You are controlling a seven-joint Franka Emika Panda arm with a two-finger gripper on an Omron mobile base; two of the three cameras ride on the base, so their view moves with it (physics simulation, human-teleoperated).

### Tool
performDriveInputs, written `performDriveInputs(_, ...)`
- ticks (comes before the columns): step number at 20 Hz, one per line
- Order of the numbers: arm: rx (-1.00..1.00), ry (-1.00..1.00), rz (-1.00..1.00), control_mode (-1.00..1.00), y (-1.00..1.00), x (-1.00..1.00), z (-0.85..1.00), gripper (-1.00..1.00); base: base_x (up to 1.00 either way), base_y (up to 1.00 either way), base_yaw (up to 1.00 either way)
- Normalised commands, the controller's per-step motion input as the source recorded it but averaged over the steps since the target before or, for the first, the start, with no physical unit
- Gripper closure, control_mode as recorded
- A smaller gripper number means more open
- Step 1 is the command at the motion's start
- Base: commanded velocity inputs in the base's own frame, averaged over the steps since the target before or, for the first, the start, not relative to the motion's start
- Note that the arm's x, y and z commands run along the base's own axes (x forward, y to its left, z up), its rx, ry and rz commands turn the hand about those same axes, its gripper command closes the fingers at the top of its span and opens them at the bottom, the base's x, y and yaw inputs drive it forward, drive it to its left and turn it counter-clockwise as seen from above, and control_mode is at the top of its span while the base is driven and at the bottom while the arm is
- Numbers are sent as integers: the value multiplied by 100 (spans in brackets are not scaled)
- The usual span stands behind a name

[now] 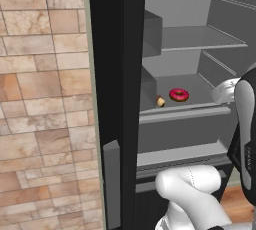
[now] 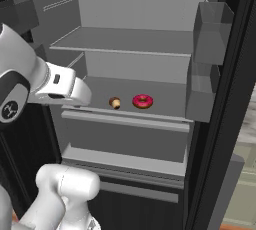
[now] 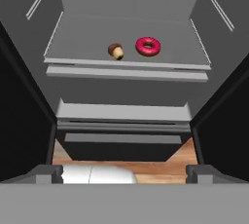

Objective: Place the ketchup and mustard from the counter to the top shelf of the fridge. If the existing items in the fridge are on the top shelf, move them to other shelves.

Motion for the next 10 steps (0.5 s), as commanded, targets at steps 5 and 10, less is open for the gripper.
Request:
performDriveInputs(5,0,0,0,100,0,-1,0,-100,-30,0,0)
performDriveInputs(10,0,0,0,100,0,0,0,-100,-81,0,0)
